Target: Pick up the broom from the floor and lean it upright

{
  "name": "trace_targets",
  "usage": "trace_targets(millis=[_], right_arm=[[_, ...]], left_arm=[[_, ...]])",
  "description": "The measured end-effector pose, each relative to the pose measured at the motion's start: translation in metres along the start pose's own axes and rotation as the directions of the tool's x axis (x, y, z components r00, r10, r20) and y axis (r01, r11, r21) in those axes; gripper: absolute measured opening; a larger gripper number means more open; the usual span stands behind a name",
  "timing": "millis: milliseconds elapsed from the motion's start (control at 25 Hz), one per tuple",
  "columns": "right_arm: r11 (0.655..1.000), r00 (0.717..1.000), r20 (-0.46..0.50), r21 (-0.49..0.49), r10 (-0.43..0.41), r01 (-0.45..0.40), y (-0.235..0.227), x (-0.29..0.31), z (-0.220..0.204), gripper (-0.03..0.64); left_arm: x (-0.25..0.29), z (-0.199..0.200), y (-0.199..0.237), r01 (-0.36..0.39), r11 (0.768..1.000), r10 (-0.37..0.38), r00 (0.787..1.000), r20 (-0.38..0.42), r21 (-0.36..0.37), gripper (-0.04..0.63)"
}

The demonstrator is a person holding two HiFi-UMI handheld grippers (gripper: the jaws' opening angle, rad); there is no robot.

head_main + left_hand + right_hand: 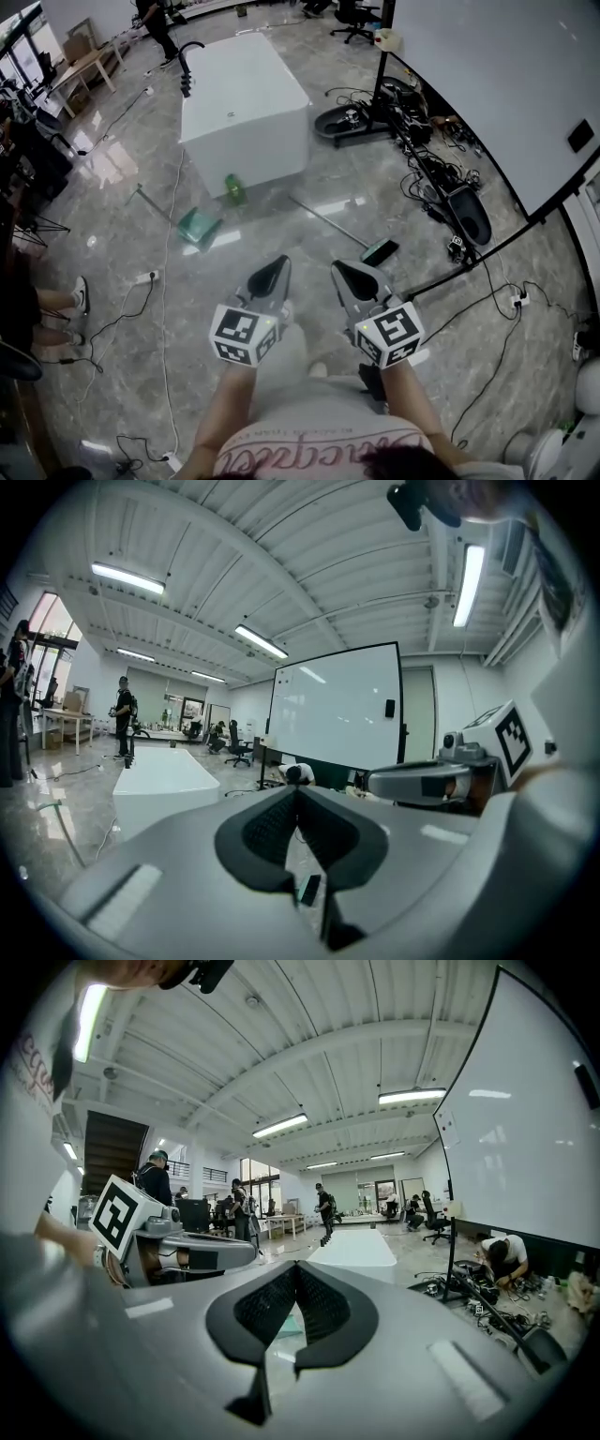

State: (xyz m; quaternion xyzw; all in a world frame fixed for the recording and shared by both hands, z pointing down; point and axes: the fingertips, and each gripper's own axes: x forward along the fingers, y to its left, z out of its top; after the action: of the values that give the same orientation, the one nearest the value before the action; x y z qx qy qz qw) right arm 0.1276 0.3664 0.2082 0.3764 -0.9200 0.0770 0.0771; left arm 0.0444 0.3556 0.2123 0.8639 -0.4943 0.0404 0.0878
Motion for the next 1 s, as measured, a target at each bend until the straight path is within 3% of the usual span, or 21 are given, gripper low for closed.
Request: trace_targets(millis=[280,640,1000], right_arm=[[1.000,0.999,-0.036,-0.009,-0.029,0.029,-0.030,0.040,0.001,0.002],[1.000,0.997,-0.078,-0.010,-0.006,0.006,-0.057,0.135,0.013,0.002],[1.000,0.986,-0.167,-0.017,-0.019,0.016,-0.083,0.204,0.010,0.002]], left_arm=[[0.041,0.001,0.036,0.022,1.000,-0.022,1.000,-0.007,-0.019,-0.008],[0.093,0.003,0.114,0.033,0.998,-0.034,0.999,-0.035,-0.045,-0.008],[0.141,0.004,0.169,0.080,0.993,-0.083,0.996,-0.031,-0.082,-0.008]])
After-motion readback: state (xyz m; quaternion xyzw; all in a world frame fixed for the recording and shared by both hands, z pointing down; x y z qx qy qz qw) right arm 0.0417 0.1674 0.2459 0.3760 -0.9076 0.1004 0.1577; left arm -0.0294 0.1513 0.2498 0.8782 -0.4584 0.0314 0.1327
